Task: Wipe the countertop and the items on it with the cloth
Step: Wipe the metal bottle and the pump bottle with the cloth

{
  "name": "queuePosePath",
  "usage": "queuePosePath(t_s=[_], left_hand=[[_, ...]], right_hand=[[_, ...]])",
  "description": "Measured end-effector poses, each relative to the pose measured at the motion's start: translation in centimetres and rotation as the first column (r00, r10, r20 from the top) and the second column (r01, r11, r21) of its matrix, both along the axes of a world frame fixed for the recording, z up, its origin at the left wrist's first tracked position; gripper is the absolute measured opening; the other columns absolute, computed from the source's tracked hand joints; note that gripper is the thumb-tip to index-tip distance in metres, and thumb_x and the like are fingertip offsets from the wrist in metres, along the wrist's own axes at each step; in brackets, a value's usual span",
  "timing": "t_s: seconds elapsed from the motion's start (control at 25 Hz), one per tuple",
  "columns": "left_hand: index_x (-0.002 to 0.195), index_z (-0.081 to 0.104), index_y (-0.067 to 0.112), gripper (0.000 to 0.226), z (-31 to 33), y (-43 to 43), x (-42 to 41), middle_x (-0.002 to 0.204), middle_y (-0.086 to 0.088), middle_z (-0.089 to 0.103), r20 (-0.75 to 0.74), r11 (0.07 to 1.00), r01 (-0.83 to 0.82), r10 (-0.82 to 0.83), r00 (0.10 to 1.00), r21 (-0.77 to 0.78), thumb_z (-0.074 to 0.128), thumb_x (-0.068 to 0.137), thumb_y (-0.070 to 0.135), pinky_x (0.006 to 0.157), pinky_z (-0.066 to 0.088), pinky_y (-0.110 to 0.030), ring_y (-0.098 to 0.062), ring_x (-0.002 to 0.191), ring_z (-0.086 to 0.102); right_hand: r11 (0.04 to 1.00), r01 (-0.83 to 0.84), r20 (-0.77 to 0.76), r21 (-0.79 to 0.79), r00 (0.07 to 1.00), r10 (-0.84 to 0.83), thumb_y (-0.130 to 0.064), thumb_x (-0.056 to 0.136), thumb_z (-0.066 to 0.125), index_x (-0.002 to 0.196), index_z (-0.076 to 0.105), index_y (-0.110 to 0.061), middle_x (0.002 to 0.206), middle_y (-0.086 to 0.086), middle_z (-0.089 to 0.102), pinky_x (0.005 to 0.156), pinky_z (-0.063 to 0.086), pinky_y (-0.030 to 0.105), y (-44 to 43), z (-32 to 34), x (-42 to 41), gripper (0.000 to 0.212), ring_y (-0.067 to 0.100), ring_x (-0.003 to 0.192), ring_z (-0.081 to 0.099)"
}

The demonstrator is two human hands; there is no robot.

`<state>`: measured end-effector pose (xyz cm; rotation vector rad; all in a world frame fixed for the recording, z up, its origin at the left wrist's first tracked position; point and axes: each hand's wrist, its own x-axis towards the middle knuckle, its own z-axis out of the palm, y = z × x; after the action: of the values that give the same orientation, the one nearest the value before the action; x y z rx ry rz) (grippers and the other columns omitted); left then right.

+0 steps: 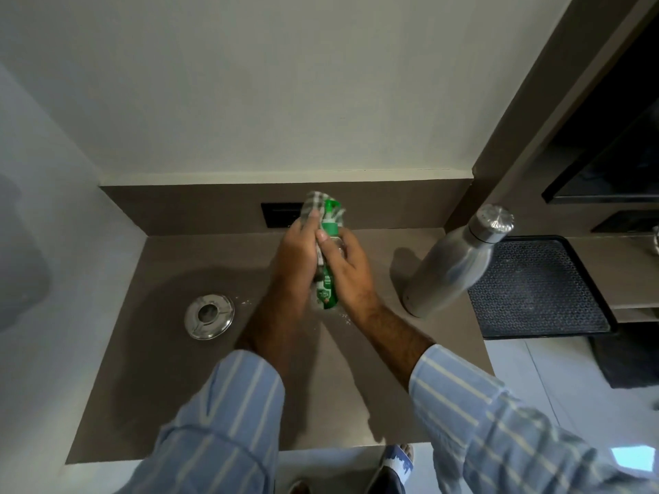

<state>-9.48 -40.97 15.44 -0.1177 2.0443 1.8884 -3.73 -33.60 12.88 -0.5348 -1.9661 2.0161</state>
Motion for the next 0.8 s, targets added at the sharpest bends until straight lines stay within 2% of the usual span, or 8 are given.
queuePosePath(t_s=[0.08,0.2,0.28,0.36,0.52,0.64,0.72,0.8], left_hand=[[0.114,0.074,0.016,0.041,1.1,-0.1,-0.8,0.107,-0.013,0.080,0.114,0.959,0.121,-0.154,0.982,0.255,0.055,0.098,0.048,0.086,0.060,-0.042,-0.036,0.102,0.075],[0.126,0.067,0.027,0.041,0.2,-1.0,0.8,0.125,-0.012,0.075,-0.024,0.876,0.140,-0.145,0.989,0.463,0.061,0.095,0.052,0.094,0.059,-0.049,-0.035,0.115,0.072],[0.126,0.066,0.029,0.038,-0.5,-1.3,1.3,0.120,-0.009,0.077,-0.037,0.896,0.070,-0.059,0.998,0.439,0.062,0.094,0.050,0.088,0.061,-0.048,-0.032,0.108,0.075],[0.122,0.067,0.025,0.040,-0.5,-0.5,0.8,0.109,-0.010,0.079,-0.003,0.959,-0.055,0.058,0.998,0.277,0.061,0.091,0.051,0.085,0.062,-0.052,-0.034,0.097,0.078],[0.112,0.069,0.016,0.035,-2.7,0.3,0.7,0.102,-0.011,0.078,-0.040,0.954,-0.219,0.232,0.972,0.203,0.055,0.096,0.043,0.078,0.063,-0.041,-0.033,0.095,0.076],[0.113,0.065,0.013,0.034,-10.0,-3.3,3.9,0.104,-0.011,0.073,-0.245,0.922,-0.262,0.195,0.950,-0.284,0.048,0.102,0.041,0.082,0.057,-0.041,-0.034,0.097,0.071],[0.113,0.066,0.007,0.037,-15.2,-5.9,7.6,0.108,-0.019,0.072,-0.377,0.724,-0.198,-0.093,0.921,-0.661,0.044,0.102,0.034,0.088,0.053,-0.047,-0.041,0.102,0.067],[0.133,0.063,0.010,0.043,-19.9,-7.1,10.2,0.131,-0.019,0.066,-0.401,0.477,-0.196,-0.377,0.835,-0.857,0.046,0.099,0.030,0.103,0.045,-0.050,-0.041,0.121,0.061]], right_hand=[[0.997,0.050,0.035,0.057,0.998,-0.052,-0.065,0.083,0.067,0.112,0.056,-0.016,0.095,-0.003,0.073,0.064,0.060,0.027,0.9,1.4,-0.4,0.058,0.002,0.075,0.073],[0.999,-0.052,0.190,0.012,0.981,0.049,-0.082,0.079,0.054,0.098,0.064,-0.029,0.091,-0.005,0.075,0.063,0.057,0.021,3.2,4.7,-1.8,0.057,0.006,0.076,0.073],[0.979,-0.175,0.275,-0.102,0.941,0.197,-0.084,0.083,0.048,0.100,0.075,-0.025,0.094,0.005,0.081,0.074,0.063,0.031,3.1,5.5,-1.9,0.067,0.018,0.080,0.077],[0.992,-0.123,0.285,-0.021,0.951,0.124,-0.084,0.082,0.051,0.121,0.061,-0.020,0.114,0.007,0.076,0.091,0.060,0.041,1.3,4.1,-0.9,0.076,0.021,0.099,0.075],[0.999,-0.039,0.185,0.026,0.982,0.033,-0.058,0.080,0.078,0.121,0.055,-0.021,0.111,-0.005,0.073,0.079,0.059,0.026,0.4,0.9,1.0,0.059,0.010,0.096,0.072],[0.994,-0.011,0.278,0.106,0.960,-0.019,-0.044,0.087,0.077,0.118,0.053,-0.016,0.100,-0.003,0.070,0.067,0.055,0.022,3.8,-1.2,0.9,0.047,0.016,0.086,0.070],[0.992,-0.020,0.303,0.128,0.953,-0.020,-0.036,0.091,0.075,0.115,0.047,-0.020,0.099,-0.003,0.065,0.071,0.053,0.024,5.9,-2.8,0.6,0.040,0.016,0.088,0.067],[0.990,-0.067,0.305,0.127,0.952,0.026,-0.027,0.094,0.072,0.119,0.042,-0.027,0.112,0.000,0.062,0.085,0.053,0.032,7.3,-4.5,0.3,0.040,0.019,0.101,0.065]])
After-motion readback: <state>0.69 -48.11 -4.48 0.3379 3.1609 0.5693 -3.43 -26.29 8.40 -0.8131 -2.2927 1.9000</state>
